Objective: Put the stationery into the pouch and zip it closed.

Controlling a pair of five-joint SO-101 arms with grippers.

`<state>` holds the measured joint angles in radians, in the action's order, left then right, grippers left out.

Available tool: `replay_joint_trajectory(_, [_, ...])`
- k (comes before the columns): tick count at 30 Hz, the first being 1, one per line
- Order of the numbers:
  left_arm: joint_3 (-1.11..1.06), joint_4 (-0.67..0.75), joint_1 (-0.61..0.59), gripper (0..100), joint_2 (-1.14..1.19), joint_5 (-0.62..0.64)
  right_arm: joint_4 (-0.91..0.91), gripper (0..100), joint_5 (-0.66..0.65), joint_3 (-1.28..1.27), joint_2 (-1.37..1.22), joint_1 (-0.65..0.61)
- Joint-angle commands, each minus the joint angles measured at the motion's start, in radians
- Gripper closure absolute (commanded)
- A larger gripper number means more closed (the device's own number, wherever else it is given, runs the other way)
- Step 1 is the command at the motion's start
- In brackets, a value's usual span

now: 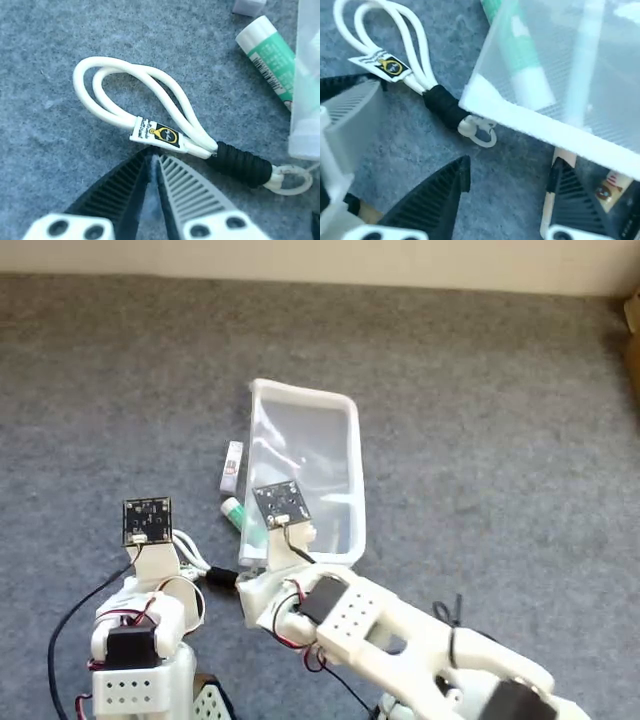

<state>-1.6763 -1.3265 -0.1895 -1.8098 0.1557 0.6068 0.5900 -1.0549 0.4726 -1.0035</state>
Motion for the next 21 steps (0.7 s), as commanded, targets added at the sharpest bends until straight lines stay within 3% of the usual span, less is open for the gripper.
replay_joint_trajectory(1, [-0.018, -0.002, 0.010, 99, -0.007, 0.011, -0.107, 75.0, 0.012, 0.062, -0.056, -0.010])
replay_joint_trajectory(11, [-0.018, -0.002, 0.010, 99, -0.007, 0.011, -0.242, 75.4, 0.078, 0.064, -0.099, -0.012])
replay_joint_trajectory(17, [-0.018, -0.002, 0.010, 99, -0.007, 0.011, -0.295, 85.1, 0.077, 0.062, -0.130, -0.008])
replay_joint_trajectory(21, [-0.018, -0.002, 0.010, 99, -0.007, 0.011, -0.295, 85.1, 0.077, 0.093, -0.211, -0.008])
